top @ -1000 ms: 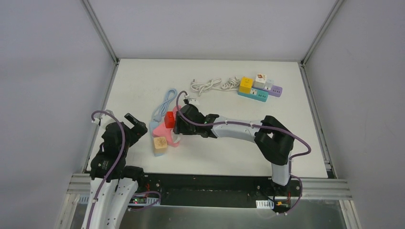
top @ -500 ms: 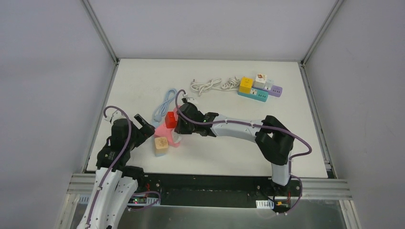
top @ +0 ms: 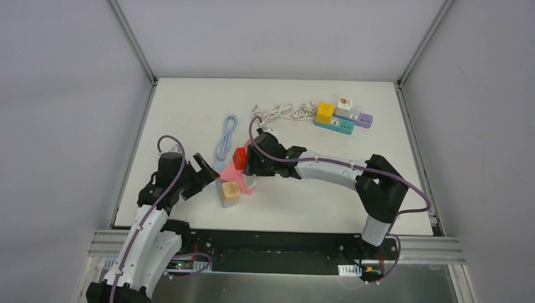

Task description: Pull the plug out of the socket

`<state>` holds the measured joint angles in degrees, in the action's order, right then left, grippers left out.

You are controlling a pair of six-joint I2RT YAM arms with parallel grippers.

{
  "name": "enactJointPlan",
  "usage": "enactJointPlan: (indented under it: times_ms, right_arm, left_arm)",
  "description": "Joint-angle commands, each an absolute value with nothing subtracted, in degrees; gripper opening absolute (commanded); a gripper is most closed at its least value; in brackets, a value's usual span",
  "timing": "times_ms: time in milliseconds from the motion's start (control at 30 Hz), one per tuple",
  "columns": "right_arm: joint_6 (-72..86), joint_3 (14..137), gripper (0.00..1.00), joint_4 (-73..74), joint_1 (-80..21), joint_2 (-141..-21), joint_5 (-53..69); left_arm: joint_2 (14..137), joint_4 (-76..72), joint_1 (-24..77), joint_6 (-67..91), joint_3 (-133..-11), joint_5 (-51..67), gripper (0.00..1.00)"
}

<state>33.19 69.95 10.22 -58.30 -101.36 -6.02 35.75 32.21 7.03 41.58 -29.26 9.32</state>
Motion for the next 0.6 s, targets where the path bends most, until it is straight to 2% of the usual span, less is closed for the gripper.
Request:
enactJointPlan:
  times_ms: [0,133,333,500,567]
  right_arm:
    - [34.01,69.37,0.6,10.16,-58.12,-100.13,-4.03]
    - [34.63,68.52,0.6,8.8,-58.16,-100.52,-1.98]
    - [31.12,71.13,0.49,9.54,-58.24,-102.7,2.91]
    - [30.14,74.45,0.4,14.12,-58.47,-105.41,0.91]
    - [30.02,76.84,0.36,17.24,-59.53,-106.43,-4.66]
  left_arm:
    - [39.97,24.86,6.6,43.84,-26.48,16.46,0.93]
    - [44.55,22.0,6.59,44.53,-25.94,17.74,0.93]
    - [50.87,19.43,6.59,45.27,-28.36,20.51,0.92]
    - [54.72,17.89,6.64,45.58,-28.02,20.79,0.87]
    - [55.64,18.36,6.59,45.07,-27.44,20.31,0.82]
